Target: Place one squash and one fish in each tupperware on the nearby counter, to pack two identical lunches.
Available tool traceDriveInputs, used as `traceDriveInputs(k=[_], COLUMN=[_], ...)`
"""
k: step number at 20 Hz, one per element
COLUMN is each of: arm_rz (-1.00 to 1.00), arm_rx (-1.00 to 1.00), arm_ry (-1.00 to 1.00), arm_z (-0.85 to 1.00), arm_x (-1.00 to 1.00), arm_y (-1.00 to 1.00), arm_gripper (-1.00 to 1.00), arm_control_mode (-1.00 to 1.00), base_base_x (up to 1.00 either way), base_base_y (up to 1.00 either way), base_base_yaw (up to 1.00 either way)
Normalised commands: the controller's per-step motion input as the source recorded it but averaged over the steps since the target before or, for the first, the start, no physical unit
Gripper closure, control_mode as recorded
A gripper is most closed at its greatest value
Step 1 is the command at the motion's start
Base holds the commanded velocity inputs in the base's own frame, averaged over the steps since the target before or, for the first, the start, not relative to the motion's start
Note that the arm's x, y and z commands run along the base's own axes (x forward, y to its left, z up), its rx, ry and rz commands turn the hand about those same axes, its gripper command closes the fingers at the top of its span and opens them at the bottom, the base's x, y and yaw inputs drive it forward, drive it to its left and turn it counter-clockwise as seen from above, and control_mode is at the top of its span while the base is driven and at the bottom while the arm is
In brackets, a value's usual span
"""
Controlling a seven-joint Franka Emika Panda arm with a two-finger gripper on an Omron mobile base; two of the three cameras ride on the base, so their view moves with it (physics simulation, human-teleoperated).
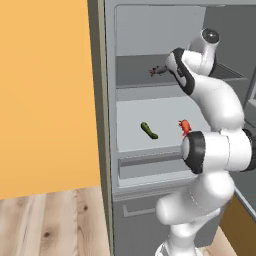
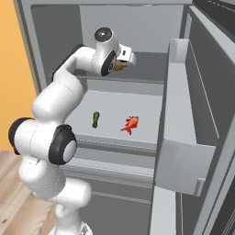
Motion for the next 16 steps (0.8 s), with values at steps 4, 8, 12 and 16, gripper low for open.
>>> traceDriveInputs(k=[4,8,12,16], arm_rz=[0.04,0.00,0.01,0.00], arm_rx=[-0.01,-0.06,-0.11,-0.08], arm_ry=[-0.10,-0.18,-0.16,-0.06], arm_z=[0.00,0.00,0.00,0.00], arm_x=[-1.00,-1.00,-1.00,-0.99], arm_y=[0.03,0.27,0.48,0.34], arm_gripper=[1.00,1.00,1.00,1.00], arm_control_mode=[-1.00,-1.00,-1.00,-1.00], base_base_x=[0.00,0.00,0.00,0.00], base_base_y=[0.00,0.00,0.00,0.00], base_base_yaw=[0.00,0.00,0.00,0.00])
